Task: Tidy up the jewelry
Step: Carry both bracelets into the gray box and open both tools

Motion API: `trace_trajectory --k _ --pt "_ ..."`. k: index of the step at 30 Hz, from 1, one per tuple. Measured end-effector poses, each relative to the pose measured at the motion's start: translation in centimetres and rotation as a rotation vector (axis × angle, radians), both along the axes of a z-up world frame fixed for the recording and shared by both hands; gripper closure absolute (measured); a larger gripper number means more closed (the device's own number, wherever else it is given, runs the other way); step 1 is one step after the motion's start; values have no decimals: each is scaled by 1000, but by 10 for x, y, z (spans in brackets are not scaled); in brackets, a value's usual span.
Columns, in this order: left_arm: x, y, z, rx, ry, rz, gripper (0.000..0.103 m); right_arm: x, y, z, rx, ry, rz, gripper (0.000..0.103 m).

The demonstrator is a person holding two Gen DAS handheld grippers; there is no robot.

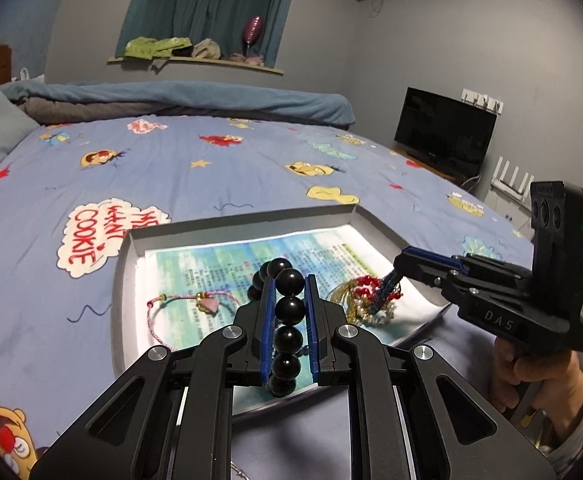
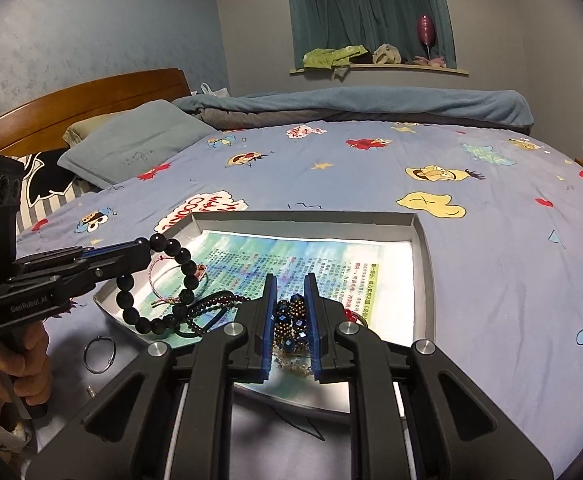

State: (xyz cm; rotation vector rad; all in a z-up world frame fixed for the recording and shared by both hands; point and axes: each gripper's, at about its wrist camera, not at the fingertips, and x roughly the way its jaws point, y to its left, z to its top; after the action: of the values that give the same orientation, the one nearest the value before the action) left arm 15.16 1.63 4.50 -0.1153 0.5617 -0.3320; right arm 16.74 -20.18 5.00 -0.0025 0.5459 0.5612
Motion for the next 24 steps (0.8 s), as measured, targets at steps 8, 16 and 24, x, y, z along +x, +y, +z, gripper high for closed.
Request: trace_trajectory --k 8,16,24 --pt "1 -1 -7 10 19 1 88 2 -4 -3 3 11 -8 89" --pt "4 0 -16 13 48 15 88 5 -7 -6 1 25 -27 89" --pt "9 3 -26 34 93 60 88 14 -14 -15 11 73 -64 89"
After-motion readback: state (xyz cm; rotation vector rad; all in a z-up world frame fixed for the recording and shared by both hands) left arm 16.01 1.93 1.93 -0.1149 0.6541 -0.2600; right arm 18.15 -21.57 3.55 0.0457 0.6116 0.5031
